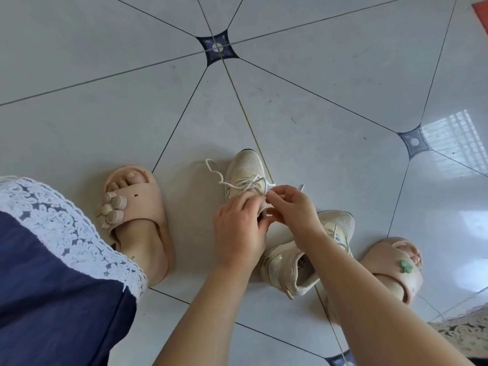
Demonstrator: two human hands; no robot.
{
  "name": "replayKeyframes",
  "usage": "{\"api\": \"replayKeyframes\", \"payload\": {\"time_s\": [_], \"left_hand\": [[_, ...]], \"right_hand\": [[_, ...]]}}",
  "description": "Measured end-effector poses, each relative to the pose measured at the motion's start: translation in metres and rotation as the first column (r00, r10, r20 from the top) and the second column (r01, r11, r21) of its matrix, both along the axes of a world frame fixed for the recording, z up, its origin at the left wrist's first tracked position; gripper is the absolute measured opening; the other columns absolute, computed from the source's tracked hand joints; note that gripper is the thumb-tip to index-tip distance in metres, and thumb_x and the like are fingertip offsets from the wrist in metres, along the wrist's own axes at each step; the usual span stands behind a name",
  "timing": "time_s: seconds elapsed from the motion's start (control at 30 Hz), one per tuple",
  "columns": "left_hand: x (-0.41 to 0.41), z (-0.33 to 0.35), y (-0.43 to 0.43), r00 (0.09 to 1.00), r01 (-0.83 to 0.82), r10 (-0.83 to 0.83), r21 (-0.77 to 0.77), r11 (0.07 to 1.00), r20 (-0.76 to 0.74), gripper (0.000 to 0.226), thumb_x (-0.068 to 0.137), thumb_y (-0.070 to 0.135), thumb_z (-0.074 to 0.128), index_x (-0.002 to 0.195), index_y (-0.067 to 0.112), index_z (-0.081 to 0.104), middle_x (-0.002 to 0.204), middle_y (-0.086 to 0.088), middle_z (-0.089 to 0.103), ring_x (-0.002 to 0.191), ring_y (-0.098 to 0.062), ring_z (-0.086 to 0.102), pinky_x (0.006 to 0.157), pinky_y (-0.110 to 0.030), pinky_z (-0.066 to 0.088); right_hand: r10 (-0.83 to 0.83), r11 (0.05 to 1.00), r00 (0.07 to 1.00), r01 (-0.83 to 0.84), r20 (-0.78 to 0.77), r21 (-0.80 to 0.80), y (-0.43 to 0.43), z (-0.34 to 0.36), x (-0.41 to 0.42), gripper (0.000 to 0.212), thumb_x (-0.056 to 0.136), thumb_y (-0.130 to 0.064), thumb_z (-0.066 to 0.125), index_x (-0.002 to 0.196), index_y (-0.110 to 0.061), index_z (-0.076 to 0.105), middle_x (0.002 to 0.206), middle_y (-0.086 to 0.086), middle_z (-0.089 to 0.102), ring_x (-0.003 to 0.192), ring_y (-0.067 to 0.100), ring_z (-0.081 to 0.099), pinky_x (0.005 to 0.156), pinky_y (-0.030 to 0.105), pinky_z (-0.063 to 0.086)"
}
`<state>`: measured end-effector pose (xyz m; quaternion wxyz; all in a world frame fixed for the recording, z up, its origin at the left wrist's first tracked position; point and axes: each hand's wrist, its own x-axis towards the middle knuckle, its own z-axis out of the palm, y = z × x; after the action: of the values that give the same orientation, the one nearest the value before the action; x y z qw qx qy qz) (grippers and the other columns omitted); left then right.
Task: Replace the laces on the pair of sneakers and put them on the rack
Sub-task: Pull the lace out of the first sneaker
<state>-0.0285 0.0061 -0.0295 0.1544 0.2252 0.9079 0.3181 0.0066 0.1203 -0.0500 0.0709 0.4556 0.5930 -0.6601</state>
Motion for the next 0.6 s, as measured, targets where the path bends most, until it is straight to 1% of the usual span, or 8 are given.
{"api": "replayKeyframes", "payload": {"time_s": [0.1, 0.2, 0.3, 0.37, 0.43, 0.47, 0.53, 0.6], "left_hand": [[0.000, 0.001, -0.001, 0.999, -0.020, 0.020, 0.009, 1.000, -0.044, 0.022, 0.062, 0.011, 0.080, 0.080, 0.010, 0.067, 0.089, -0.002, 0.068, 0.082, -0.027, 0.064, 0.069, -0.038, 0.049], [-0.001, 0.001, 0.000, 0.995, -0.054, 0.057, 0.043, 0.998, -0.082, 0.014, 0.064, 0.005, 0.074, 0.074, 0.009, 0.065, 0.080, -0.004, 0.068, 0.073, -0.028, 0.064, 0.066, -0.037, 0.049], [-0.003, 0.001, 0.000, 0.993, -0.104, 0.106, 0.030, 0.994, -0.061, 0.012, 0.064, 0.001, 0.074, 0.069, 0.008, 0.065, 0.065, -0.006, 0.064, 0.061, -0.029, 0.060, 0.060, -0.033, 0.044], [-0.003, 0.000, -0.003, 0.993, -0.114, 0.115, 0.025, 0.993, -0.018, 0.012, 0.064, -0.003, 0.070, 0.071, 0.006, 0.067, 0.061, -0.008, 0.064, 0.058, -0.031, 0.058, 0.059, -0.033, 0.042], [-0.003, -0.002, -0.006, 0.995, -0.100, 0.099, 0.023, 0.995, 0.018, 0.014, 0.064, -0.004, 0.064, 0.074, 0.005, 0.069, 0.064, -0.009, 0.066, 0.059, -0.032, 0.059, 0.061, -0.035, 0.043], [-0.004, -0.003, -0.007, 0.996, -0.089, 0.088, 0.020, 0.996, 0.033, 0.017, 0.063, -0.004, 0.063, 0.075, 0.005, 0.069, 0.065, -0.009, 0.067, 0.060, -0.031, 0.060, 0.063, -0.036, 0.044], [-0.003, -0.003, -0.007, 0.997, -0.057, 0.057, 0.000, 0.998, 0.042, 0.020, 0.060, -0.007, 0.063, 0.073, 0.006, 0.070, 0.063, -0.008, 0.068, 0.058, -0.030, 0.060, 0.064, -0.033, 0.043], [0.001, -0.004, -0.006, 1.000, -0.015, 0.015, -0.028, 1.000, 0.010, 0.022, 0.054, -0.009, 0.066, 0.067, 0.009, 0.069, 0.055, -0.006, 0.063, 0.051, -0.027, 0.057, 0.063, -0.029, 0.037]], "right_hand": [[0.092, 0.989, 0.996, -0.092, 0.000, 0.115, 0.001, -0.001, -0.002, 0.012, 0.087, -0.015, 0.061, 0.084, -0.026, 0.062, 0.076, -0.011, 0.061, 0.059, 0.001, 0.062, 0.072, 0.029, 0.050], [0.164, 0.973, 0.986, -0.163, 0.004, 0.162, 0.001, -0.001, -0.002, 0.013, 0.084, -0.017, 0.064, 0.094, -0.026, 0.066, 0.080, -0.012, 0.065, 0.068, 0.001, 0.064, 0.074, 0.024, 0.047], [0.204, 0.936, 0.977, -0.212, 0.058, 0.281, 0.001, 0.000, -0.008, 0.008, 0.080, -0.018, 0.069, 0.079, -0.026, 0.067, 0.081, -0.010, 0.068, 0.077, 0.007, 0.064, 0.074, 0.017, 0.045], [0.221, 0.927, 0.972, -0.235, 0.082, 0.292, 0.001, 0.002, -0.011, 0.010, 0.082, -0.018, 0.068, 0.074, -0.023, 0.065, 0.076, -0.009, 0.068, 0.076, 0.007, 0.065, 0.072, 0.019, 0.046], [0.164, 0.957, 0.983, -0.180, 0.086, 0.226, 0.006, 0.006, -0.010, 0.010, 0.086, -0.016, 0.063, 0.077, -0.018, 0.064, 0.072, -0.008, 0.067, 0.071, 0.005, 0.067, 0.069, 0.022, 0.049], [0.104, 0.977, 0.991, -0.118, 0.085, 0.180, 0.012, 0.008, -0.009, 0.012, 0.089, -0.014, 0.059, 0.077, -0.016, 0.063, 0.072, -0.007, 0.068, 0.068, 0.004, 0.067, 0.066, 0.022, 0.049], [-0.053, 0.996, 0.994, 0.046, 0.098, 0.075, 0.024, 0.016, -0.008, 0.019, 0.092, -0.011, 0.053, 0.076, -0.013, 0.062, 0.070, -0.002, 0.069, 0.065, 0.006, 0.067, 0.059, 0.021, 0.049], [-0.217, 0.975, 0.965, 0.221, 0.145, -0.009, 0.039, 0.022, -0.009, 0.023, 0.094, -0.007, 0.049, 0.074, -0.008, 0.059, 0.057, 0.000, 0.065, 0.056, 0.009, 0.065, 0.052, 0.020, 0.049]]}}
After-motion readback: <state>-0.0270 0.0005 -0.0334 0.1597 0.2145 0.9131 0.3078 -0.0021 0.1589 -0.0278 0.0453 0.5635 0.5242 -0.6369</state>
